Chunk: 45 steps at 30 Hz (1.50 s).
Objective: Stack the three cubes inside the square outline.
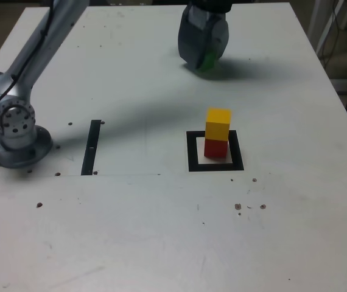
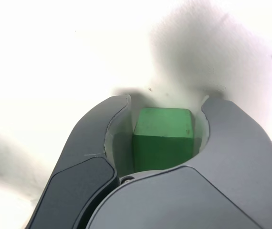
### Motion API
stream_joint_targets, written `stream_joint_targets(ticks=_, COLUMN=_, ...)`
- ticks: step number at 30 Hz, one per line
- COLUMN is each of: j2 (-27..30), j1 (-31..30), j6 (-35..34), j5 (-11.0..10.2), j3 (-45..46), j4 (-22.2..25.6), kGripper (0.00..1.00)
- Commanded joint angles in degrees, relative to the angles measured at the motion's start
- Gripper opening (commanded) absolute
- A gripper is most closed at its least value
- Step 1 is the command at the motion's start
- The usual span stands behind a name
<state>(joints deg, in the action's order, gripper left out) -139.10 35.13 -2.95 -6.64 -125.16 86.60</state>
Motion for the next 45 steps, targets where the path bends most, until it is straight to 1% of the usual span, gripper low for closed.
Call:
stream_joint_targets(ticks=1, j2=1.7, j1=-0.6, j6=0.5, j5=-1.4, j3=0.0, j4=0.8, kGripper=0.32)
stream_joint_targets(ticks=7, j2=6.8, j1=-3.7, j6=3.4, j5=-5.8, j3=0.3, j4=1.7, kGripper=0.32)
stream_joint_targets(ticks=9, j2=8.6, j1=-5.0, j6=4.5, j5=-6.6, j3=0.8, j4=1.9, kGripper=0.31)
stream_joint_targets(ticks=11, j2=10.3, j1=-6.2, j6=5.6, j5=-6.8, j3=1.5, j4=2.2, kGripper=0.29)
stream_joint_targets(ticks=15, j2=13.8, j1=-8.9, j6=8.3, j5=-5.9, j3=2.8, j4=2.5, kGripper=0.26)
stream_joint_targets(ticks=17, j2=15.4, j1=-10.5, j6=10.5, j5=-5.0, j3=3.3, j4=2.6, kGripper=0.24)
stream_joint_targets(ticks=22, j2=17.5, j1=-13.9, j6=17.5, j5=-0.7, j3=4.6, j4=3.2, kGripper=0.22)
stream_joint_targets(ticks=24, j2=18.7, j1=-15.5, j6=19.4, j5=0.6, j3=6.1, j4=3.5, kGripper=0.22)
stream_joint_targets(ticks=26, j2=20.2, j1=-17.2, j6=20.1, j5=0.6, j3=7.3, j4=3.7, kGripper=0.22)
stream_joint_targets(ticks=32, j2=24.8, j1=-23.3, j6=22.0, j5=-0.8, j3=9.3, j4=4.0, kGripper=0.22)
stream_joint_targets(ticks=38, j2=28.1, j1=-29.0, j6=21.2, j5=0.1, j3=12.2, j4=4.3, kGripper=0.21)
stream_joint_targets(ticks=45, j2=28.5, j1=-34.0, j6=18.0, j5=0.9, j3=15.9, j4=4.1, kGripper=0.2)
